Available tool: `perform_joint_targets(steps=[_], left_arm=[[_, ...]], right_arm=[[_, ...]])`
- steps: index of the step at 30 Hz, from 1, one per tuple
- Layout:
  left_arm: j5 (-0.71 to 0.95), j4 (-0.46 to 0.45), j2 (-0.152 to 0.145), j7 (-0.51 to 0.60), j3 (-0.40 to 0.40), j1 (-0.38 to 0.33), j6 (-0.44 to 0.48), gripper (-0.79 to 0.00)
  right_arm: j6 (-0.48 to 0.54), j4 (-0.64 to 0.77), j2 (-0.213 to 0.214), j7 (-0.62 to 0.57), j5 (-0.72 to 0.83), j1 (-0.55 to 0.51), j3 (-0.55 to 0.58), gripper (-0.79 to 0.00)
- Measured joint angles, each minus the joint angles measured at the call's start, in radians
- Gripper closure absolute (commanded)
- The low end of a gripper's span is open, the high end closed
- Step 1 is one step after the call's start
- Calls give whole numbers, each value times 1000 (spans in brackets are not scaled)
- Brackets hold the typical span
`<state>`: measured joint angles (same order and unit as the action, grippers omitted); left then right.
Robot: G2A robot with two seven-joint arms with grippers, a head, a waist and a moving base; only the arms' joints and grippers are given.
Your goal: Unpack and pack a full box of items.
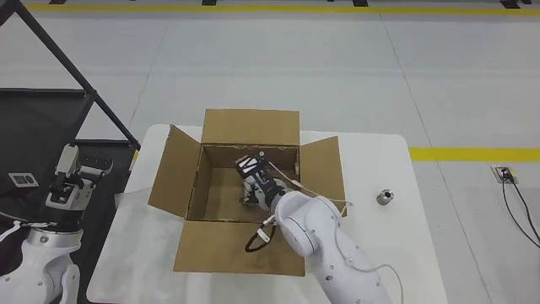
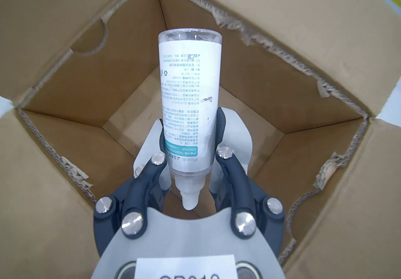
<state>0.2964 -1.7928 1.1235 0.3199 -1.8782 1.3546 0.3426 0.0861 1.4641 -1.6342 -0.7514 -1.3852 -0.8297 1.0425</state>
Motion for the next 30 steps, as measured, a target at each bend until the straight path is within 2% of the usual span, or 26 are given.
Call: perform_joint_targets(steps=[3, 10, 13, 16, 19, 23, 30], left_arm=[[0, 0, 0, 0, 0, 0, 0, -785], [0, 0, 0, 0, 0, 0, 0, -785], [0, 0, 0, 0, 0, 0, 0, -785], [0, 0, 0, 0, 0, 0, 0, -785], [0, 0, 0, 0, 0, 0, 0, -785], [0, 0, 0, 0, 0, 0, 0, -785], [0, 0, 0, 0, 0, 0, 0, -785]], right_arm=[[17, 141, 16, 39, 22, -76, 65, 0], [-3, 586, 56, 167, 55, -408, 279, 0], [-33, 701, 65, 215, 81, -537, 371, 0], [-61, 753, 72, 246, 116, -639, 457, 0], [-116, 749, 76, 239, 151, -697, 534, 0], [-144, 665, 83, 182, 191, -701, 603, 0], [-95, 389, 103, 0, 197, -548, 635, 0]])
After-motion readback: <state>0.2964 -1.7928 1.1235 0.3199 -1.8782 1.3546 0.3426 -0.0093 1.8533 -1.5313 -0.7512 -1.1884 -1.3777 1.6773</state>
